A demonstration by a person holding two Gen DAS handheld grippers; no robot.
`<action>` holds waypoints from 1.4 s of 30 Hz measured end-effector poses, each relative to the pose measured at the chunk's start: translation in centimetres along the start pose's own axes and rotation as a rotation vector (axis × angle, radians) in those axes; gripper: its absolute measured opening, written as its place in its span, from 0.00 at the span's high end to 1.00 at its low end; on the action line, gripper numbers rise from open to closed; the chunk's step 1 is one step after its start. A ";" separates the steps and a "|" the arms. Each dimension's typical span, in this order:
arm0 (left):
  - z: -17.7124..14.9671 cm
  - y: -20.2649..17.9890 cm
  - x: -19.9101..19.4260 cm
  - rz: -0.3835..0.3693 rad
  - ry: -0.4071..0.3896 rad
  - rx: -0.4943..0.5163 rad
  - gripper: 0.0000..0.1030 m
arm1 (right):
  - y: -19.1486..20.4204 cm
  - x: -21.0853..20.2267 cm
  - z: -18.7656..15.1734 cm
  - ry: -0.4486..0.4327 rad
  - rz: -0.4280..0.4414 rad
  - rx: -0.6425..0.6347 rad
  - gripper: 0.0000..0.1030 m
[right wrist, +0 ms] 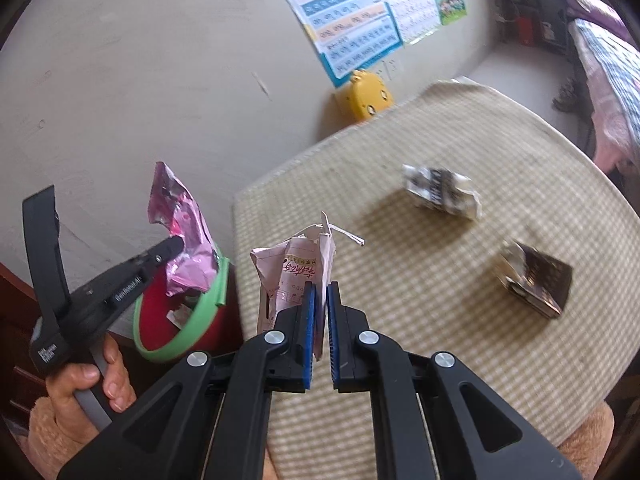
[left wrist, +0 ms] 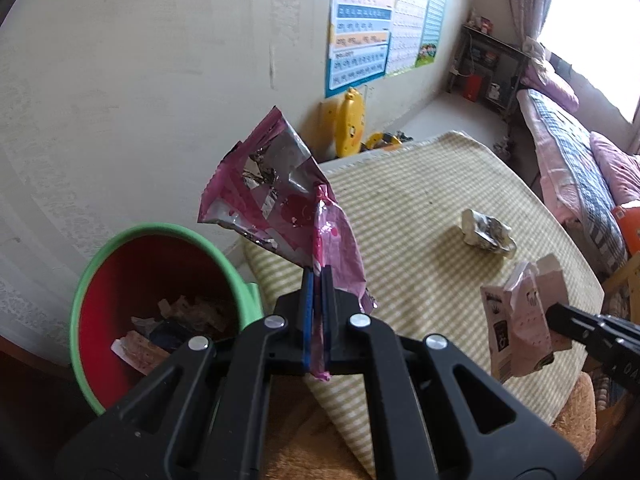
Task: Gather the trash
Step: 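Carry the pink foil wrapper and white-pink carton over the red bucket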
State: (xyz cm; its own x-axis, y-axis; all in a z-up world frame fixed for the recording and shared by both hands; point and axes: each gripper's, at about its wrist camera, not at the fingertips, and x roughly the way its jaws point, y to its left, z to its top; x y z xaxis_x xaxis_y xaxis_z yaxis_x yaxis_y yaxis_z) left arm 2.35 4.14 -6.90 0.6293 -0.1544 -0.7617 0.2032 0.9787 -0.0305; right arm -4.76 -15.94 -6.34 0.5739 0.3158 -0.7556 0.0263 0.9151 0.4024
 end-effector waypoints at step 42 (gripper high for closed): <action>-3.8 14.7 0.7 0.215 0.063 -0.233 0.97 | 14.8 8.9 2.0 0.109 0.148 -0.281 0.95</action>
State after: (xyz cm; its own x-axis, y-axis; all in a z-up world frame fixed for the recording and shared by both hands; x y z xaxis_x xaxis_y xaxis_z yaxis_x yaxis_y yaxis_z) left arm 2.91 18.92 -10.35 0.5903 0.0605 -0.8049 -0.1112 0.9938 -0.0068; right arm 2.40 -0.04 -6.09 0.4631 0.4614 -0.7568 -0.2864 0.8859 0.3649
